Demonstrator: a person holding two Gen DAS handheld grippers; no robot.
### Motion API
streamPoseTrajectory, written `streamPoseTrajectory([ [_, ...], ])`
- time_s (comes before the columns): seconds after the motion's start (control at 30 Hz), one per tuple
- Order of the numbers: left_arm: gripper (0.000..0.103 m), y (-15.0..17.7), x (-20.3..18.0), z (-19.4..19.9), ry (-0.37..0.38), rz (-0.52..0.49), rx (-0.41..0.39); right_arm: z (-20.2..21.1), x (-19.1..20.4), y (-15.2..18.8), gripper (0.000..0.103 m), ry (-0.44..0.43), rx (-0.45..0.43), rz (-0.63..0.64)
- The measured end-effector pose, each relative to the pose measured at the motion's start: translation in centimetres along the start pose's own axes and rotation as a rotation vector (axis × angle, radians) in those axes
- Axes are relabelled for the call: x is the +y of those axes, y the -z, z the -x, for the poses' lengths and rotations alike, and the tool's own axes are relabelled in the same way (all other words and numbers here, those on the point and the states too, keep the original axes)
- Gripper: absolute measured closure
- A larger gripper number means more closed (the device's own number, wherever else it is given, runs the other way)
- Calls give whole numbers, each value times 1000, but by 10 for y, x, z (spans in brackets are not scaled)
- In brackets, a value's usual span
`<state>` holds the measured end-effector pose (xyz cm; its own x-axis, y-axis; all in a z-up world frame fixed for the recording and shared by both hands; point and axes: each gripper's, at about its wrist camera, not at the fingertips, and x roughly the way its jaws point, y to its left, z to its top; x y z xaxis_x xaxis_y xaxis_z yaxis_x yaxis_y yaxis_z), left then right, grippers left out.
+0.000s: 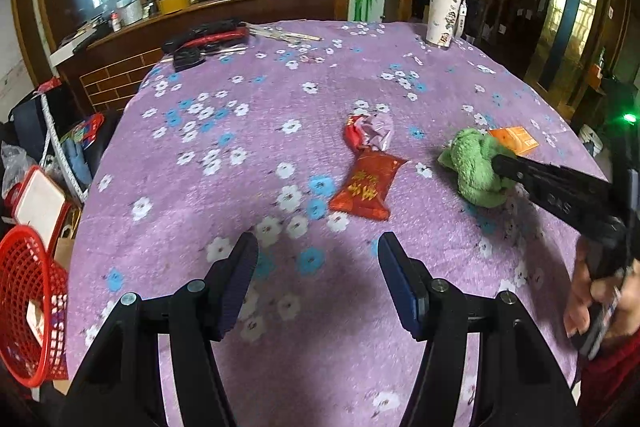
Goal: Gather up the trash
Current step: 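Grasp the red candy wrapper with the left tool while the right tool grasps the green towel, then lift the red wrapper and green towel off the table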
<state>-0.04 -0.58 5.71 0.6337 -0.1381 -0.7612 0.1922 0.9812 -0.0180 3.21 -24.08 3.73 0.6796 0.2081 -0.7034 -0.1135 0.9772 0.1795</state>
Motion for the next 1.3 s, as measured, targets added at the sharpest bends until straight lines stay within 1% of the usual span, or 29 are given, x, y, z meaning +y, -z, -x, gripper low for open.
streamPoseTrajectory([
  [0.03,41,-4,-4,-4,0,-7,-6,6,-2,1,83,-12,-15,-13],
  [0.07,36,-6,-6,-8,-2,-15,-5,10,-3,1,83,-16,-25,-20],
  [0.13,32,-11,-13,-16,-10,-34,-4,23,-5,2,83,-28,-51,-42],
  [0.2,32,-17,-22,-28,-15,-61,8,32,-6,2,83,-55,-62,-60],
  [0.3,32,-26,-35,-45,-7,-93,31,42,-7,4,83,-69,-70,-75],
  [0.43,32,-33,-46,-80,-19,-101,96,49,-12,7,83,-94,-70,-102],
  [0.5,36,-34,-47,-94,-17,-94,124,52,-13,10,83,-107,-67,-108],
  [0.53,49,-34,-48,-99,-21,-92,135,53,-12,12,83,-109,-63,-107],
  [0.57,59,-35,-49,-102,-32,-96,137,54,-11,14,83,-111,-60,-104],
  [0.6,61,-35,-50,-104,-36,-99,132,56,-10,15,83,-113,-60,-103],
  [0.63,65,-35,-49,-104,-32,-98,123,57,-9,16,83,-115,-61,-101],
  [0.73,67,-31,-48,-96,-39,-89,99,64,-3,20,83,-115,-74,-93],
  [1.03,68,-1,-38,-28,49,-54,-10,77,26,33,83,-115,-95,-65],
  [1.17,68,14,-34,-1,42,-68,-52,80,35,39,83,-123,-96,-62],
  [1.3,68,22,-26,18,56,-52,-74,84,43,42,83,-139,-93,-54],
])
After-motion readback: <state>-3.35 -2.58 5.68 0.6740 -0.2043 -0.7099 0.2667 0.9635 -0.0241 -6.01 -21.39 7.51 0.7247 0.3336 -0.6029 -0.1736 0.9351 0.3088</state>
